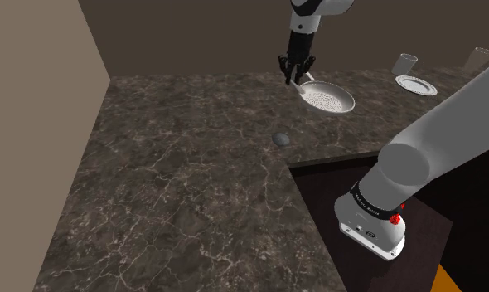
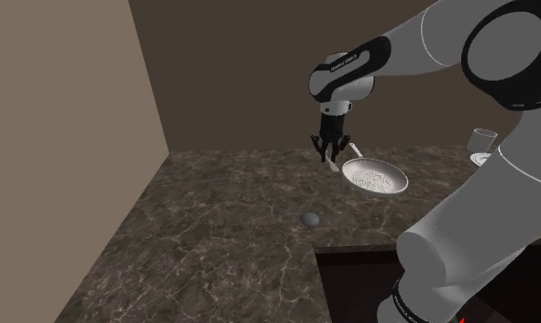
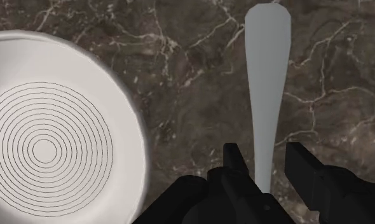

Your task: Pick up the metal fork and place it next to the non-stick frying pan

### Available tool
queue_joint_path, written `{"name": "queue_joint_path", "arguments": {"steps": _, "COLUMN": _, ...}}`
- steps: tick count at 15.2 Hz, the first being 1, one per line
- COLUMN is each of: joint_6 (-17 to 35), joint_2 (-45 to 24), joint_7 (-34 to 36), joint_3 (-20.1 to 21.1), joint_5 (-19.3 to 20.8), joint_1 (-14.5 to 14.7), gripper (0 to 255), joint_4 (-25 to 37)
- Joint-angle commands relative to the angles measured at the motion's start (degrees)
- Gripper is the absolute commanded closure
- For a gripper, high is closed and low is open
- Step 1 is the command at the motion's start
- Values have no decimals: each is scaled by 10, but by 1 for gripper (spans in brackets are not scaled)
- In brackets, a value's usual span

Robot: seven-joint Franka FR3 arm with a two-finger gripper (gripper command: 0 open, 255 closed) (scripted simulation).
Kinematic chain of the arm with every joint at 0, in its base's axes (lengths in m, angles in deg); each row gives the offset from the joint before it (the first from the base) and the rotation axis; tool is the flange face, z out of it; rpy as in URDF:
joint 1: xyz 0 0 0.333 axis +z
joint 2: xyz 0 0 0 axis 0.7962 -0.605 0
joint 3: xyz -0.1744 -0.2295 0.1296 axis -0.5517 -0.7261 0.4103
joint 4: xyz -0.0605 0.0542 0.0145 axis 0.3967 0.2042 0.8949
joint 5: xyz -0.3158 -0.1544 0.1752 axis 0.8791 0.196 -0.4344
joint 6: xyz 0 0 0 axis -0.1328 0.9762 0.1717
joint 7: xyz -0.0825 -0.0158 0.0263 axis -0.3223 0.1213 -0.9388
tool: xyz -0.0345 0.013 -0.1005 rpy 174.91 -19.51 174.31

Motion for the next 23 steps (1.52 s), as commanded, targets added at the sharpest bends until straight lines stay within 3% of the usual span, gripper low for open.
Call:
{"name": "queue_joint_path", "arguments": {"steps": 1, "joint_6": -5, "joint_2": 4, "joint_7": -26, "joint_3": -16, "joint_5": 8, "joint_1": -13, "gripper": 255, "joint_4": 0}}
{"name": "queue_joint_path", "arguments": {"steps": 12, "joint_6": -10, "joint_2": -16, "joint_7": -175, "joint_3": -109, "joint_5": 46, "joint_1": -87, "gripper": 255, "joint_4": 25}}
{"name": "queue_joint_path", "arguments": {"steps": 23, "joint_6": -20, "joint_2": -106, "joint_7": -333, "joint_3": -193, "joint_5": 47, "joint_1": -158, "gripper": 255, "joint_4": 126}}
